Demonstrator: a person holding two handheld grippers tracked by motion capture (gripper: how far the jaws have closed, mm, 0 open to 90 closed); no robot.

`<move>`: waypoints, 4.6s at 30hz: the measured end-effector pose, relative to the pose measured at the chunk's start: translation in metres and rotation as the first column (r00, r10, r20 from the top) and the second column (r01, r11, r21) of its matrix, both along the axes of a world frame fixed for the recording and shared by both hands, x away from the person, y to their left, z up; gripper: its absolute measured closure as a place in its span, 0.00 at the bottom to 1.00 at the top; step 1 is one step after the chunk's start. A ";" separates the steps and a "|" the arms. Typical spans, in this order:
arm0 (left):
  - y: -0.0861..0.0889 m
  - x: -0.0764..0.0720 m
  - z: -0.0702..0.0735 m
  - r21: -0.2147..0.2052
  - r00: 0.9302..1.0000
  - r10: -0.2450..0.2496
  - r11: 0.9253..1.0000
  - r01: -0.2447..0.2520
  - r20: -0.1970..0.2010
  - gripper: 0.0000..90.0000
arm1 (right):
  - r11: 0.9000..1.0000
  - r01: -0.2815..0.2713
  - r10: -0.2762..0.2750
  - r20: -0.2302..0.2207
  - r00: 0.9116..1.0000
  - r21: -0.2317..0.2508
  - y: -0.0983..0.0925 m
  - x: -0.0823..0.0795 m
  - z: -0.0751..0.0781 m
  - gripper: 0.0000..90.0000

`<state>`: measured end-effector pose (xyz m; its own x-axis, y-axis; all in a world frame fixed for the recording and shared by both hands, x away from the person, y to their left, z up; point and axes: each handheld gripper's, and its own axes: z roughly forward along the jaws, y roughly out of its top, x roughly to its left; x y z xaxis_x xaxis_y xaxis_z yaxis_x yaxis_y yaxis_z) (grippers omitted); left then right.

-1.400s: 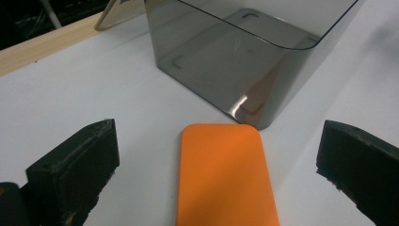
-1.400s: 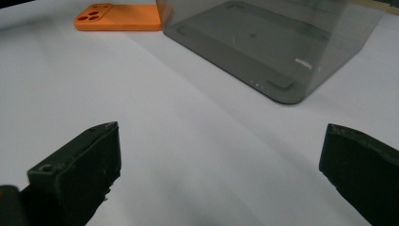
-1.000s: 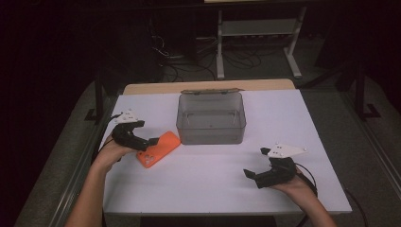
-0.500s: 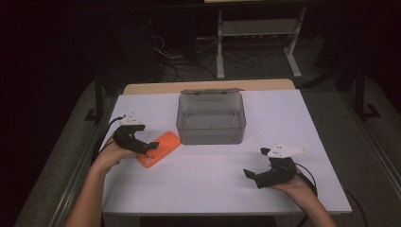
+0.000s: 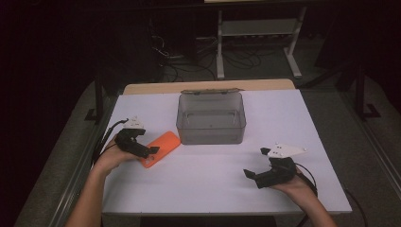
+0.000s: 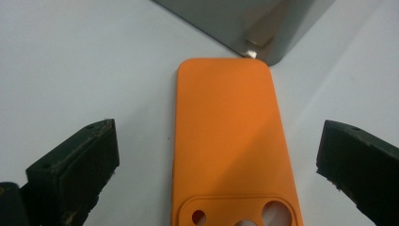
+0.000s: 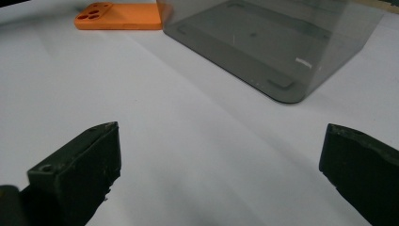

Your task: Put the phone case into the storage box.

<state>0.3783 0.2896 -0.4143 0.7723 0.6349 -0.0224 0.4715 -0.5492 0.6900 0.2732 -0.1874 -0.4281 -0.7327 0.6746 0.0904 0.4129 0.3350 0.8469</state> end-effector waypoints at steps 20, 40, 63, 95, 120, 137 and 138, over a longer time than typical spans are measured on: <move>-0.008 -0.003 -0.015 0.084 0.999 -0.014 0.996 0.018 -0.046 0.00 | 1.000 -0.001 0.001 0.002 1.000 -0.002 0.000 0.000 0.000 0.00; -0.014 -0.003 -0.025 0.133 0.996 -0.019 0.991 0.030 -0.084 0.00 | 1.000 0.000 0.000 0.002 1.000 -0.004 0.000 0.000 0.000 0.00; -0.019 -0.006 -0.029 0.177 0.996 -0.041 0.983 0.054 -0.077 0.00 | 1.000 0.000 0.000 0.005 1.000 -0.005 0.000 0.000 0.000 0.00; -0.018 -0.008 -0.027 0.164 0.995 -0.044 0.985 0.059 -0.094 0.09 | 1.000 -0.001 0.001 0.003 1.000 -0.003 0.000 0.000 0.000 0.00; -0.015 -0.010 -0.025 0.148 0.996 -0.030 0.988 0.043 -0.084 0.17 | 1.000 -0.004 0.004 0.004 1.000 -0.002 0.000 0.000 0.000 0.00; -0.002 -0.022 -0.005 0.144 0.998 -0.044 0.988 0.049 -0.044 0.17 | 1.000 0.000 0.000 0.006 1.000 0.001 -0.001 0.000 0.001 0.00; -0.001 -0.023 -0.004 0.131 0.998 -0.049 0.990 0.055 -0.047 0.17 | 1.000 0.000 0.000 0.005 1.000 0.001 -0.001 0.000 0.001 0.00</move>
<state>0.3558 0.2889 -0.4185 0.8042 0.5938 0.0246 0.4682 -0.6585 0.5891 0.2733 -0.1879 -0.4274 -0.7328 0.6749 0.0868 0.4085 0.3344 0.8493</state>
